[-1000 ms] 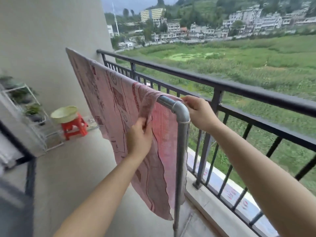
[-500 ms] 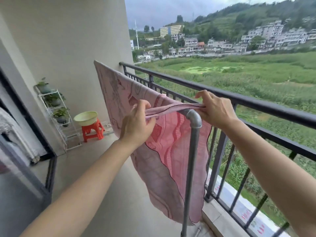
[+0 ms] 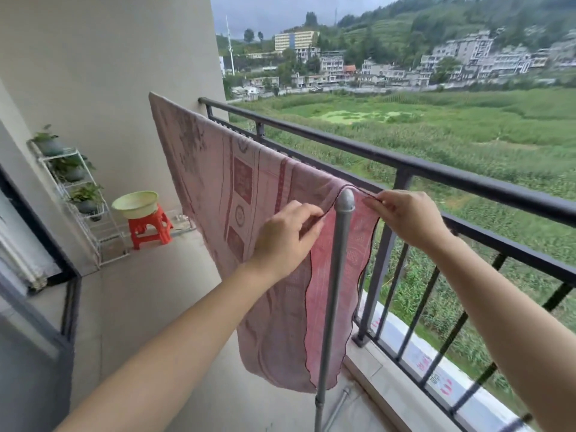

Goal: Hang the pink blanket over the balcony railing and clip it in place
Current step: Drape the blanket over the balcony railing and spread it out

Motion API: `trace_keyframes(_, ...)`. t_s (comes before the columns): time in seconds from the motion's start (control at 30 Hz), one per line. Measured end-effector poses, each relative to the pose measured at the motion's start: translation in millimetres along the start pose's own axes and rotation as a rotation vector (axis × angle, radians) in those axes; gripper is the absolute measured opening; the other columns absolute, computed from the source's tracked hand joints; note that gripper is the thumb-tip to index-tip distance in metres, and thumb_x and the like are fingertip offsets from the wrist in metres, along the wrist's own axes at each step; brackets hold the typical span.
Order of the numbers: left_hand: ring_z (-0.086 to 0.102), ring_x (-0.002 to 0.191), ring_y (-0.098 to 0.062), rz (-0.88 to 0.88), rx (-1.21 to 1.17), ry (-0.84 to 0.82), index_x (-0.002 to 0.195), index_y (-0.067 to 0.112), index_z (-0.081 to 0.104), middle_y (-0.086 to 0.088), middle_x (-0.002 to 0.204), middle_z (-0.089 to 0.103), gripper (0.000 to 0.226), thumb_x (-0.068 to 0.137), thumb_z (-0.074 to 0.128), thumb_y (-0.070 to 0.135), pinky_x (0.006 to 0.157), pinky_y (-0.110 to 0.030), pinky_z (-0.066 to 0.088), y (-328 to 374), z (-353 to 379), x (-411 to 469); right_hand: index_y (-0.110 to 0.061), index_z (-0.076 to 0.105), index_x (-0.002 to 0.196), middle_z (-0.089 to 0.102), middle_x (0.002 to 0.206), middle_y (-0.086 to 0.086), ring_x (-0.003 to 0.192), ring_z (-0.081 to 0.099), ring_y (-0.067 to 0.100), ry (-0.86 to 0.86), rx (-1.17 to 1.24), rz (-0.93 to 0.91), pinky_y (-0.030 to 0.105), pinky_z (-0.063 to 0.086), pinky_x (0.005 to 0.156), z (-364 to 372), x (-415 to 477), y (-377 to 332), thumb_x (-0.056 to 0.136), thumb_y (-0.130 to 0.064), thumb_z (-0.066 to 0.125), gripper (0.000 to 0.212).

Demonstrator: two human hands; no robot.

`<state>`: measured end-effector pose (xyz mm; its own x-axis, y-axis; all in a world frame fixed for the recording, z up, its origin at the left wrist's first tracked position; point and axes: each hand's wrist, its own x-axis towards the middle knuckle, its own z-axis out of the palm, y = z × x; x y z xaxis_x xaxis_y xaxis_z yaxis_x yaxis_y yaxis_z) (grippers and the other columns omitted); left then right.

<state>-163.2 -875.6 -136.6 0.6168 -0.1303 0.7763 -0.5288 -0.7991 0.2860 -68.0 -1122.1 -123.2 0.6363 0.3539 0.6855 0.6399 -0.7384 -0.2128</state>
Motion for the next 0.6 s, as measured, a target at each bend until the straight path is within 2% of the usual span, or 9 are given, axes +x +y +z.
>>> trace_keyframes(0.07,0.067,0.071,-0.012,-0.026,-0.024,-0.015,0.105,0.013,0.067,0.003,0.086,0.071,0.016,0.094,0.062,0.024,0.063,-0.034,0.057,2,9,-13,-0.018,0.075,0.092,0.065,0.072,-0.004,0.063,0.063,0.021,0.014,-0.003,-0.002,0.034,0.052,0.056,3,-10,1,0.099,-0.045,0.051,0.038)
trace_keyframes(0.13,0.070,0.076,-0.017,-0.115,-0.079,-0.018,0.106,0.010,0.065,-0.001,0.088,0.074,0.017,0.096,0.058,0.022,0.064,-0.036,0.057,5,13,-17,-0.011,0.073,0.100,0.069,0.080,0.003,0.068,0.065,0.025,0.051,0.051,0.013,0.038,0.054,0.060,4,-13,-3,0.102,-0.032,0.053,0.029)
trace_keyframes(0.2,0.066,0.068,-0.018,-0.209,-0.126,0.001,0.102,0.010,0.060,-0.001,0.077,0.069,0.012,0.098,0.053,0.019,0.058,-0.034,0.052,9,14,-15,-0.008,0.069,0.108,0.072,0.086,0.007,0.072,0.067,0.027,0.088,0.126,0.065,0.039,0.055,0.064,5,-13,-7,0.102,-0.024,0.052,0.024)
trace_keyframes(0.27,0.056,0.057,-0.017,-0.259,-0.144,0.030,0.098,0.012,0.052,0.004,0.065,0.057,0.007,0.100,0.048,0.017,0.051,-0.032,0.042,12,13,-13,-0.009,0.066,0.114,0.073,0.091,0.008,0.073,0.068,0.026,0.101,0.177,0.112,0.038,0.055,0.064,4,-13,-10,0.102,-0.022,0.050,0.024)
trace_keyframes(0.4,0.053,0.059,-0.019,-0.251,-0.088,0.070,0.097,0.015,0.048,0.005,0.071,0.054,0.006,0.098,0.046,0.021,0.050,-0.033,0.040,10,8,-12,-0.015,0.067,0.113,0.074,0.091,0.003,0.075,0.069,0.025,0.050,0.094,0.105,0.038,0.056,0.065,4,-19,-10,0.102,-0.030,0.051,0.025)
trace_keyframes(0.53,0.046,0.065,-0.004,-0.154,0.029,0.069,0.101,0.018,0.053,0.012,0.082,0.053,0.020,0.092,0.063,0.033,0.055,-0.009,0.029,1,7,-21,-0.021,0.072,0.108,0.075,0.087,-0.003,0.075,0.070,0.015,-0.021,0.039,0.069,0.037,0.059,0.067,6,-28,-15,0.099,-0.046,0.053,0.033)
trace_keyframes(0.6,0.045,0.070,-0.003,-0.125,0.058,0.062,0.102,0.016,0.058,0.008,0.086,0.057,0.019,0.087,0.069,0.023,0.058,-0.011,0.036,-3,12,-27,-0.026,0.071,0.107,0.073,0.084,-0.006,0.070,0.068,0.011,-0.013,0.020,0.073,0.036,0.060,0.064,6,-32,-17,0.097,-0.050,0.055,0.030)
